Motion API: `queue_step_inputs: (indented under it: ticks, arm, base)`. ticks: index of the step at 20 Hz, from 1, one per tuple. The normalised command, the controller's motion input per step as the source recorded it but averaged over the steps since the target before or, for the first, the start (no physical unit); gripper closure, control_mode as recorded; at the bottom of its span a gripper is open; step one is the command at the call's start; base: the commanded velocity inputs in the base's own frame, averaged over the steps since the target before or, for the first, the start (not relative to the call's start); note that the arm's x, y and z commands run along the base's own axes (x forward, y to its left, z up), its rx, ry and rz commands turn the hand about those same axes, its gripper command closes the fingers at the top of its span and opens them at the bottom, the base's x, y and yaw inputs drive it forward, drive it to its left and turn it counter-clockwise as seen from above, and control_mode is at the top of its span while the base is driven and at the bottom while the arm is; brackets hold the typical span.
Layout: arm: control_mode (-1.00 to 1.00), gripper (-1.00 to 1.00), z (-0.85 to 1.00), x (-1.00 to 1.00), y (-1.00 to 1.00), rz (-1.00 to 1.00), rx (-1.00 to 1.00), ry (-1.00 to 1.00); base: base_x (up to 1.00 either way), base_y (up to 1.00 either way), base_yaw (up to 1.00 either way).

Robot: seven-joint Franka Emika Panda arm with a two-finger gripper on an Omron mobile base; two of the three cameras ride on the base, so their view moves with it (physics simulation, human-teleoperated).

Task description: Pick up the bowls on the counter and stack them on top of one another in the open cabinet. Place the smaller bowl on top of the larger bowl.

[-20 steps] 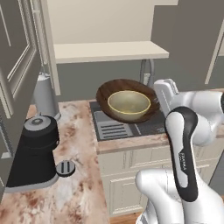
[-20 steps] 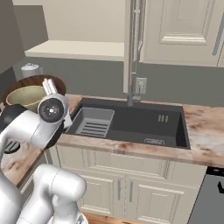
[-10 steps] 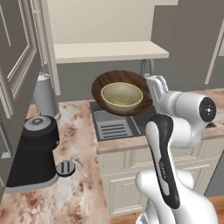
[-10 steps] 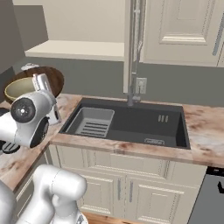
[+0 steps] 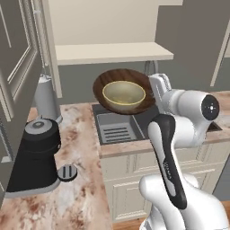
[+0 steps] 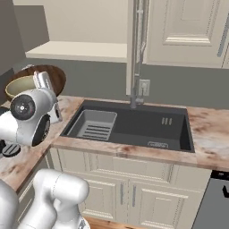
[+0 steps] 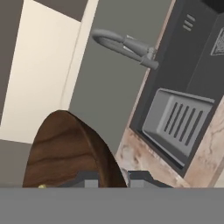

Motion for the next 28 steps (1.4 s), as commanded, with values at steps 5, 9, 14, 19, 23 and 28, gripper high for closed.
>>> queue_step_inputs:
  ticks: [5,9,14,19,23,28]
  arm:
    - [-1.00,1.00,0.47,0.15,0.00,-0.04,0.00,0.06]
    - [-1.00,1.00,0.36,0.12,0.00,-0.09,0.00,0.06]
    - [-1.00,1.00,0.37,0.01,-0.09,-0.06,0.00,0.03]
    - [-1.00,1.00,0.23,0.00,-0.22,-0.01,0.03,0.00]
    - [-1.00,1.00,0.13,-0.01,-0.16,0.00,0.07,-0.05]
    - [-1.00,1.00,0.05,0.00,0.00,0.00,0.01,0.00]
  base:
    - [0.00,0.00,0.00]
    - [0.00,0.00,0.00]
    - [0.00,0.00,0.00]
    - [0.00,0.00,0.00]
    - [0.00,0.00,0.00]
    - [0.00,0.00,0.00]
